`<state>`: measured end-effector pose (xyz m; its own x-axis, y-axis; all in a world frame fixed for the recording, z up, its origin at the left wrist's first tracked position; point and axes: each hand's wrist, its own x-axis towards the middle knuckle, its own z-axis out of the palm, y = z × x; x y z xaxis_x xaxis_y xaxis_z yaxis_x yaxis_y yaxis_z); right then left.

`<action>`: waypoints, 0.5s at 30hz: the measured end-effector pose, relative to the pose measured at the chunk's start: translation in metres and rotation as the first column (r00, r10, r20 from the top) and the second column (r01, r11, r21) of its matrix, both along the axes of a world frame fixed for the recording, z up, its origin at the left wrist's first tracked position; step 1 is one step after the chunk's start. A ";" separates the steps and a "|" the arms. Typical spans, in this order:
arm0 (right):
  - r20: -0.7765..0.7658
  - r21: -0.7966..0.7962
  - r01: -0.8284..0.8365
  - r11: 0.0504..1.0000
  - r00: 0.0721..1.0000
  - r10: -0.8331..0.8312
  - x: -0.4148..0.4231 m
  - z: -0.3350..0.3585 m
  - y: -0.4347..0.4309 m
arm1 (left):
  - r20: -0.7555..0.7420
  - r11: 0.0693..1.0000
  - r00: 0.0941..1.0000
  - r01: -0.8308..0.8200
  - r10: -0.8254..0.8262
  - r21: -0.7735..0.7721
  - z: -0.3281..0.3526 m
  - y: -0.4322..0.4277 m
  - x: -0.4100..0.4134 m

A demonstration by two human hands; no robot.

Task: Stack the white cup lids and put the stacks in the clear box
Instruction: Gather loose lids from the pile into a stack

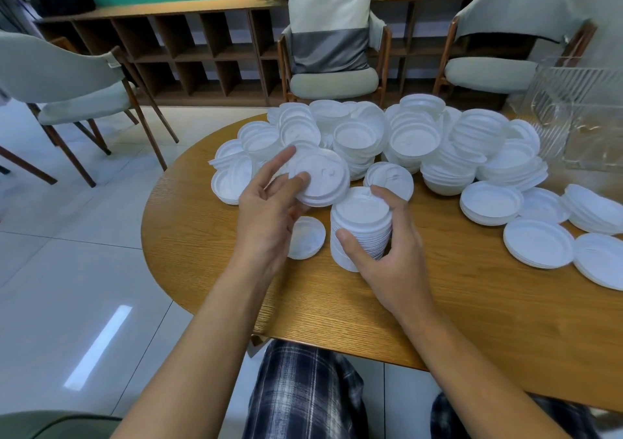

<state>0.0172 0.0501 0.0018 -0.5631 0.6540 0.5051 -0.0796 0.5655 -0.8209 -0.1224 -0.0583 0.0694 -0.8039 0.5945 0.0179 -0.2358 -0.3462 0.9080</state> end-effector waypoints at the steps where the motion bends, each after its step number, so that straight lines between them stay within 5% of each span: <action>1: -0.003 0.003 -0.003 1.000 1.000 0.003 0.000 0.000 0.000 | -0.021 0.999 0.999 0.042 -0.042 -0.019 0.001 0.000 0.002; 8: -0.034 0.019 -0.031 0.999 0.999 0.031 -0.001 -0.001 0.002 | -0.520 0.921 0.851 -0.142 -0.074 -0.363 -0.003 0.008 0.015; 15: -0.017 0.049 -0.016 0.999 1.000 0.017 -0.001 0.000 0.001 | -0.580 0.845 0.792 -0.167 -0.191 -0.508 -0.007 0.003 0.015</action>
<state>0.0162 0.0511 0.0015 -0.5648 0.6187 0.5460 -0.1030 0.6036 -0.7906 -0.1072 -0.0549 0.0620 -0.7258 0.6651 0.1757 0.4043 0.2058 0.8912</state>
